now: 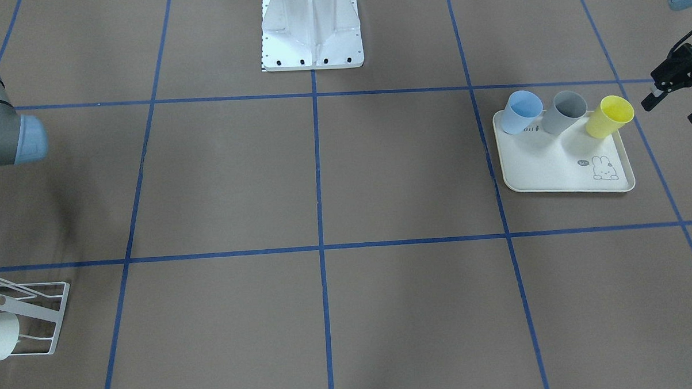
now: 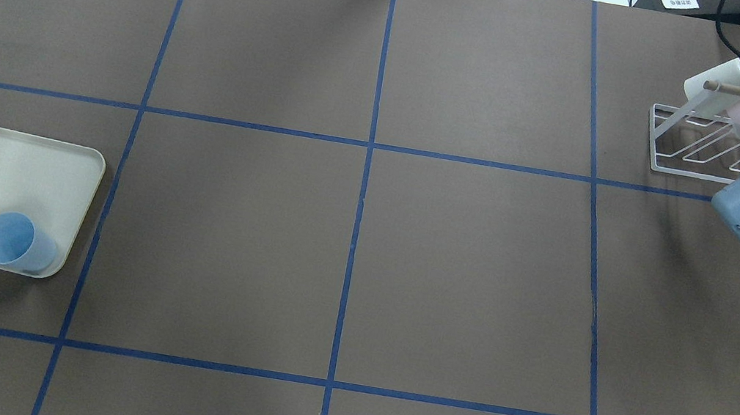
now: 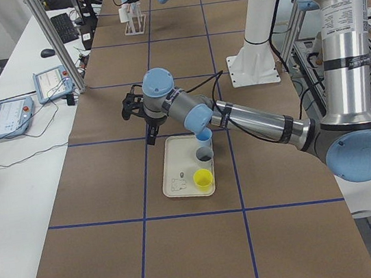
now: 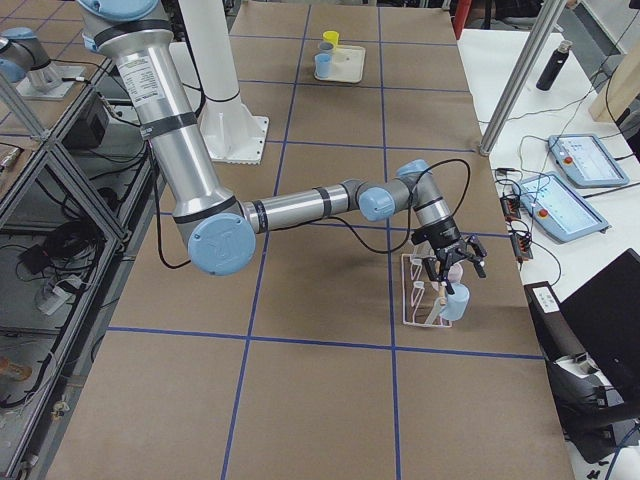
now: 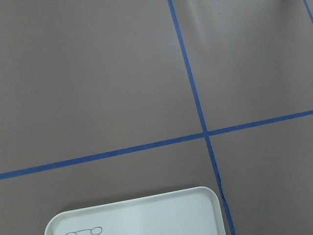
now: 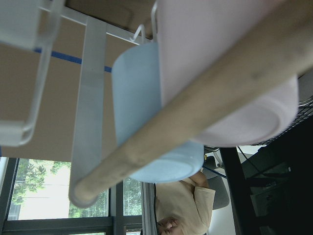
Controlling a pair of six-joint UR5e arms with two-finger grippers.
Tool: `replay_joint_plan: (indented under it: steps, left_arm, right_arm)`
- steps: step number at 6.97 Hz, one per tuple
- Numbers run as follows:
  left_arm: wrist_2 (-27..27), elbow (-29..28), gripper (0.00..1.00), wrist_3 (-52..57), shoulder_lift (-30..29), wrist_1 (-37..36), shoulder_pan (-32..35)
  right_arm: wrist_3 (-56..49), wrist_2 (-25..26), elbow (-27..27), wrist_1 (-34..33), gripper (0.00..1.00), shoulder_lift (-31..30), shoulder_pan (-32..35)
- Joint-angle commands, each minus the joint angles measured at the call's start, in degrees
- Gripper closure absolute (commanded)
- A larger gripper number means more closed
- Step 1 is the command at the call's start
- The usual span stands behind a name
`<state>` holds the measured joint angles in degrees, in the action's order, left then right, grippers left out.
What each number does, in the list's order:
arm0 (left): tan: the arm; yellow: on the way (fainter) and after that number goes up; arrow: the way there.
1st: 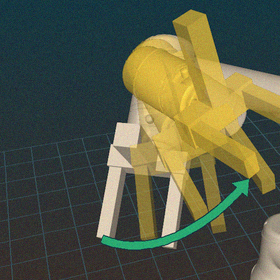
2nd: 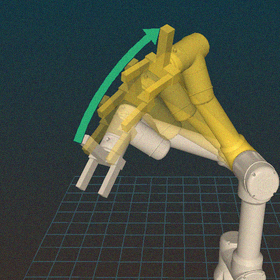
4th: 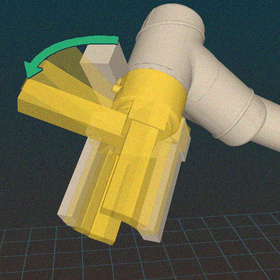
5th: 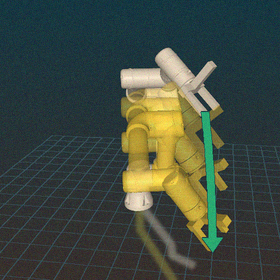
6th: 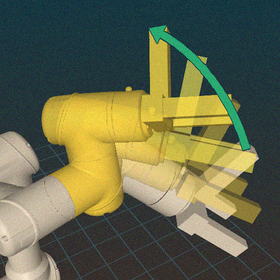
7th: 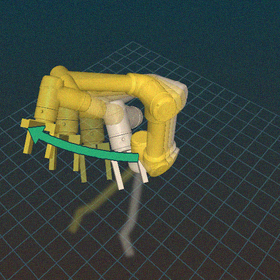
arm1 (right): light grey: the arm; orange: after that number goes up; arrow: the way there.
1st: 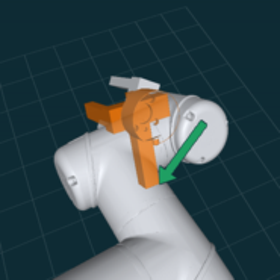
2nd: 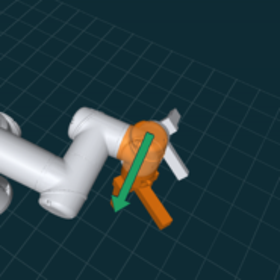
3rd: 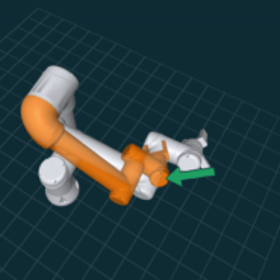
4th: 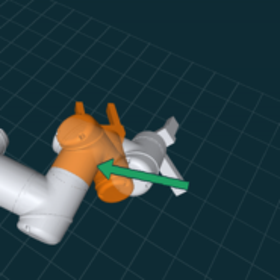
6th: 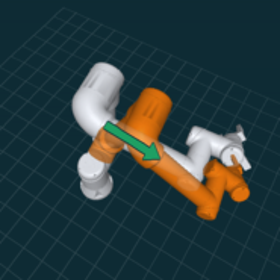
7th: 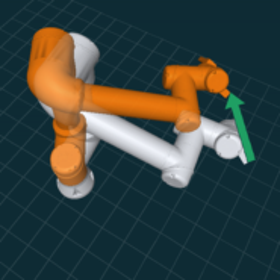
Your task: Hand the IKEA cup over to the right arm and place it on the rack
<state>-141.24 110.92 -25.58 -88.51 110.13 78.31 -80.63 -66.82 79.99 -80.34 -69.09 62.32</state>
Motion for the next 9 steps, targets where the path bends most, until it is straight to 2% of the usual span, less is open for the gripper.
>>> replay_joint_plan:
  steps: [1,3,4,6,7,8,9]
  left_arm:
    - [0.0,0.0,0.0,0.1,0.0,0.0,0.0]
    - [0.1,0.3,0.0,0.1,0.1,0.0,0.1]
    - [0.2,0.4,0.0,0.2,0.1,0.0,0.1]
    - [0.9,0.4,0.0,0.6,1.5,0.0,0.0]
    - [3.7,0.3,0.0,0.6,4.2,4.3,-0.3]
    - [6.6,0.3,0.0,0.4,6.0,6.9,-1.9]
    - [6.8,-0.2,0.0,0.4,7.8,7.6,-4.7]
  right_arm:
    - [0.6,-1.5,2.5,-0.2,0.01,0.4,0.2]
    - [10.9,-13.6,10.3,-0.6,0.01,-1.5,1.0]
    - [20.9,-20.0,15.2,-0.6,0.01,-4.4,1.0]
    - [47.6,-35.5,28.0,-0.2,0.01,-12.6,1.0]
    - [66.1,-43.2,32.5,0.1,0.01,-14.7,0.3]
    - [79.2,-52.8,34.0,1.8,0.01,-14.4,-0.7]
    - [90.4,-55.6,34.1,7.8,0.01,-14.2,-3.4]
